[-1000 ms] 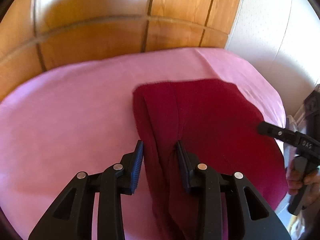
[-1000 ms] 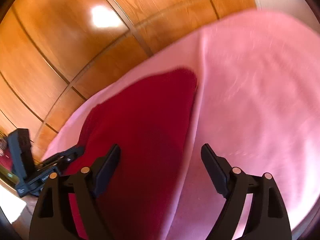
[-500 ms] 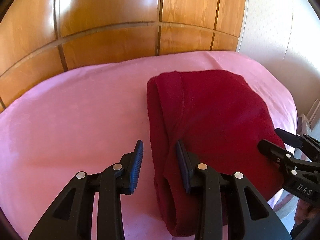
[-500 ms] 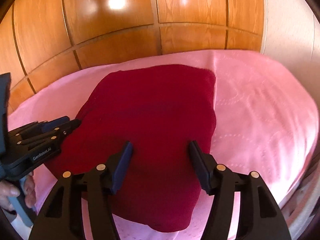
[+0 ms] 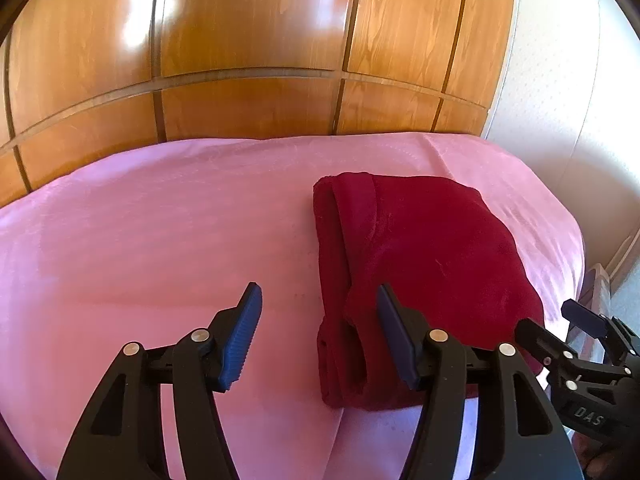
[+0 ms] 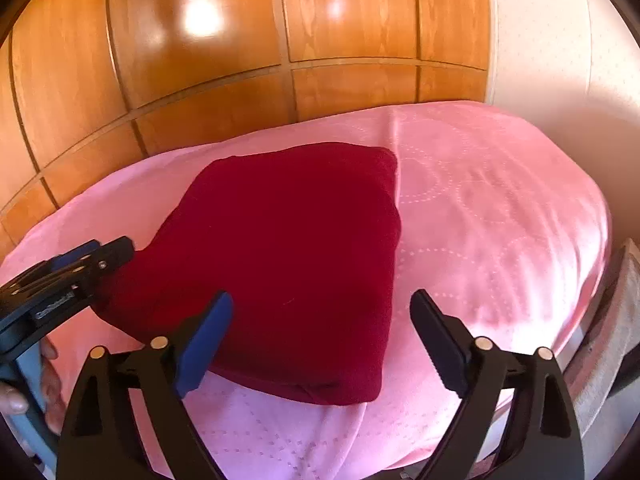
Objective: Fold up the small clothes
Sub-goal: 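Open the right tool and withdraw both tools from the folded sweater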
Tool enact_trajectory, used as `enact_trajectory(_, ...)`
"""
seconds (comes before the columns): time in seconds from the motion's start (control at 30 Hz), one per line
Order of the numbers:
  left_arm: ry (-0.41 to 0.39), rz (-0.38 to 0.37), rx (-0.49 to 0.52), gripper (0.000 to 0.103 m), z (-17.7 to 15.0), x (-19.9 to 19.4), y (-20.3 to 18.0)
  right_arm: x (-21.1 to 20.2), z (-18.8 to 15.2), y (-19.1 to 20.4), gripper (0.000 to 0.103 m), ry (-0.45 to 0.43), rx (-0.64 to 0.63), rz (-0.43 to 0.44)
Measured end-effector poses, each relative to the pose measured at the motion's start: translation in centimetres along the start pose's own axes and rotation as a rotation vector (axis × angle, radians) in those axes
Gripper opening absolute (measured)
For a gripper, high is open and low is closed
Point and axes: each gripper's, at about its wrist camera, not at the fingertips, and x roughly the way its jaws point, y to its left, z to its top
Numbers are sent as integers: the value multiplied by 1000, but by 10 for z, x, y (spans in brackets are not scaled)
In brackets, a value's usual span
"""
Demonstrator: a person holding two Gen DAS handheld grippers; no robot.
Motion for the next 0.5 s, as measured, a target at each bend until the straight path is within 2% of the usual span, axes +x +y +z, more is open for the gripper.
enact_trajectory(0.03, -6, 4, 1, 68, -1, -2, -1, 0, -1, 1, 93, 0, 1, -7)
enact_trajectory(0.23, -17, 23, 0, 69, -2, -13, -2, -6, -4, 8, 96, -17, -20, -45)
enact_trajectory(0.27, -15, 25, 0, 75, -3, -15, -2, -10, -5, 8, 99, -31, -17, -75)
enact_trajectory(0.33, -27, 43, 1, 79, -3, -20, -2, -15, -4, 7, 100, -61, 2, -116)
enact_trajectory(0.5, -52, 73, -10, 87, -7, -33, 0, -25, 4, 7, 101, -88, 41, -156)
